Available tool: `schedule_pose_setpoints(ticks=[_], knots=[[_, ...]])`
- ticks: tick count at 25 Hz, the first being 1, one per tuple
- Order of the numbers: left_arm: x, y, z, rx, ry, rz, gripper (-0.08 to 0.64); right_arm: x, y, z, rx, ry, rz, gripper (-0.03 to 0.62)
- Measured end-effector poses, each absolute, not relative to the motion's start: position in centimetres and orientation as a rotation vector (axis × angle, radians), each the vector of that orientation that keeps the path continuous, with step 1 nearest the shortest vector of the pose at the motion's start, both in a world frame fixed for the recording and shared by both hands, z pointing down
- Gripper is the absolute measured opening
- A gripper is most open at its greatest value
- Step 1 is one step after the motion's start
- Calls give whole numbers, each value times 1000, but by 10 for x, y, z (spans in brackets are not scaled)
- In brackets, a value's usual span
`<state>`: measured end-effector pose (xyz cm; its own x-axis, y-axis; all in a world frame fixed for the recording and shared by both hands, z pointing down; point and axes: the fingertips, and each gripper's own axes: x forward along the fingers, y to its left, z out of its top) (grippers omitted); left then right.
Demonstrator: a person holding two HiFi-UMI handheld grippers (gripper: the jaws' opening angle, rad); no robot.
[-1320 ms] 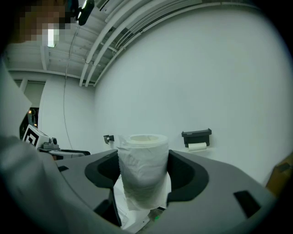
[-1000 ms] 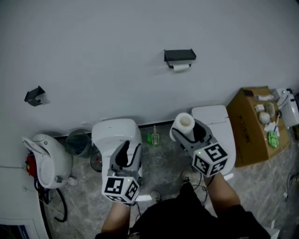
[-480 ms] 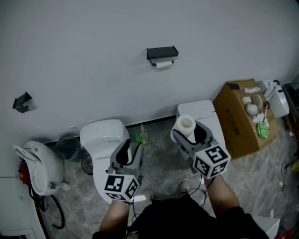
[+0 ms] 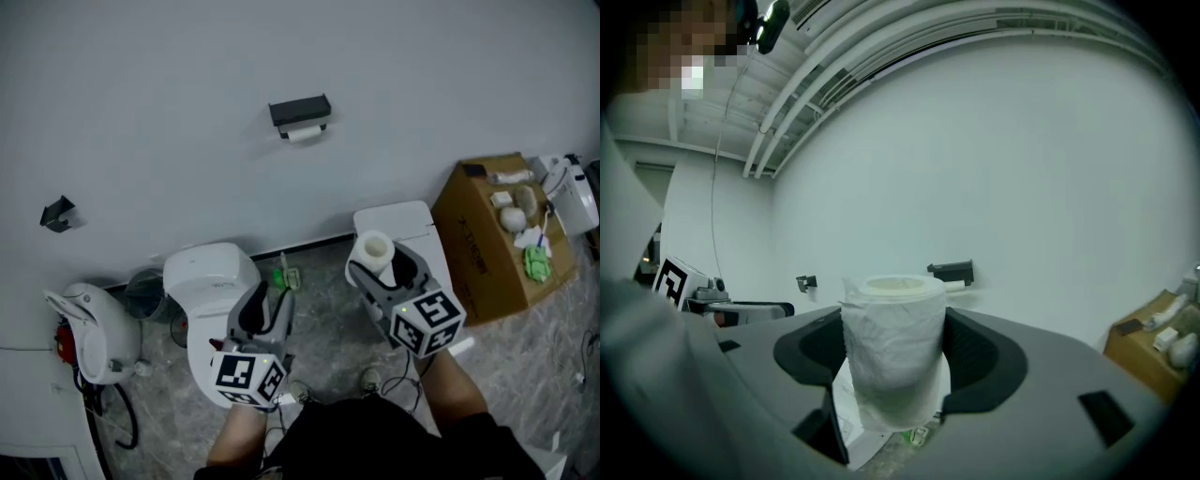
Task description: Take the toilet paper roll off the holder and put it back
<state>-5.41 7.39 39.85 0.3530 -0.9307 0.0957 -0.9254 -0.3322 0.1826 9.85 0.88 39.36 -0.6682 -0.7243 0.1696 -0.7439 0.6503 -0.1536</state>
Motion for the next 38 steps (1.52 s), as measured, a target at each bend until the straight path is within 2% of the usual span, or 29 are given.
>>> schedule_pose_setpoints(ticks=[6, 13, 26, 38], knots=[[-11, 81, 404, 2389, -1691, 5, 166, 128, 12, 402, 1190, -2794, 354, 295], [-9, 101, 401, 2398, -1714, 4, 166, 131, 30, 398, 1179, -2812, 343, 296], [-57, 126, 395, 2407, -1695, -55, 166, 88, 56, 385, 1214, -2796, 295, 295], [-140, 134, 398, 2449, -1605, -96, 166, 21, 73, 381, 1323, -2730, 271, 295]])
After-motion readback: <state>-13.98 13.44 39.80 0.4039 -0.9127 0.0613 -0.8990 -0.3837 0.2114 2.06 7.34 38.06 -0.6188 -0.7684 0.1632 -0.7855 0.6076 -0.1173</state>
